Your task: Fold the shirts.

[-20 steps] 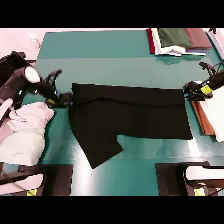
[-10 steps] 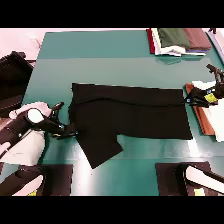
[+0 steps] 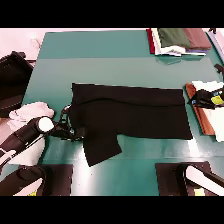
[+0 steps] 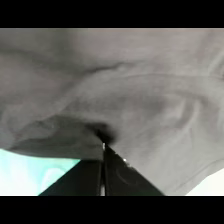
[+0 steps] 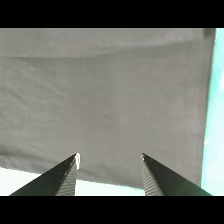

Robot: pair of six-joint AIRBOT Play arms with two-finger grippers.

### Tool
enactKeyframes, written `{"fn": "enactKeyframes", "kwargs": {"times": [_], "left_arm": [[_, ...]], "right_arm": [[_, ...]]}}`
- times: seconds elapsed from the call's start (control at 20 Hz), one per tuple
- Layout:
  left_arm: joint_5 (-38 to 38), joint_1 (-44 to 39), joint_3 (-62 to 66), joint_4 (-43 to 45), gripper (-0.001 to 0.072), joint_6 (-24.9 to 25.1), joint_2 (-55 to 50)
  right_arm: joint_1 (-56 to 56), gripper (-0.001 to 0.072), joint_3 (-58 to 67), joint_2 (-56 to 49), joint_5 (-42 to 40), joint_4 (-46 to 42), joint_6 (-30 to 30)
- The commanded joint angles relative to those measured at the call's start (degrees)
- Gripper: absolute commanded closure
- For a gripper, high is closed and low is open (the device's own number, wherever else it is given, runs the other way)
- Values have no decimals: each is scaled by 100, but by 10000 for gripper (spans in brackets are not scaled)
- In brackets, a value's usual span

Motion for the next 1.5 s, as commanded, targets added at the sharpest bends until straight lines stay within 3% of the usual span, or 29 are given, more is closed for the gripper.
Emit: {"fn": "enactKeyframes", "kwargs": {"times": [0.0, 0.05, 0.1, 0.15, 0.3, 0.4, 0.65, 0.7, 0.8, 0.9, 0.95, 1.05, 1.15, 1.3, 1.45], "left_arm": [[-149, -52, 232, 81, 685, -4, 11], [-208, -52, 334, 120, 686, 101, 11], [-229, -52, 415, 160, 686, 122, 11], [-219, -52, 481, 168, 685, 125, 11], [-188, -52, 544, 164, 685, 118, 11], [-227, -52, 542, 166, 685, 120, 11], [-37, -52, 544, 164, 685, 114, 11], [-20, -52, 544, 166, 685, 116, 11], [-94, -52, 551, 157, 685, 114, 13], [-328, -52, 651, 190, 686, 114, 94], [-354, -52, 671, 293, 686, 68, 264], [-623, -52, 669, 831, 687, -393, 763], [-1486, -52, 669, 1543, 686, -824, 1220], [-2444, -52, 669, 1801, 686, -883, 2009], [-2752, -52, 669, 1805, 686, -1010, 2542]], "right_arm": [[-664, 259, -584, 31, 177, -22, -55], [-955, 250, -929, 28, 186, -22, -140], [-1309, 152, -1329, 28, 162, -22, -179], [-1679, 113, -1727, 26, 131, -17, -179], [-2640, 124, -2573, 26, -151, -2, -179], [-2966, 203, -2914, 28, -439, 7, -179], [-2411, 216, -3209, 28, -1213, 365, -249], [-2190, 267, -3204, 28, -1403, 507, -249], [-1735, 301, -3202, 28, -1781, 715, -247], [-1303, 605, -3189, 28, -1926, 754, -315], [-1137, 691, -3154, 28, -1869, 754, -470], [-890, 691, -2957, 31, -1569, 640, -507], [-675, 691, -2636, 37, -1025, 295, -505], [-415, 691, -2391, 483, -289, -433, -490], [-219, 691, -2393, 1314, 61, -966, -245]]}}
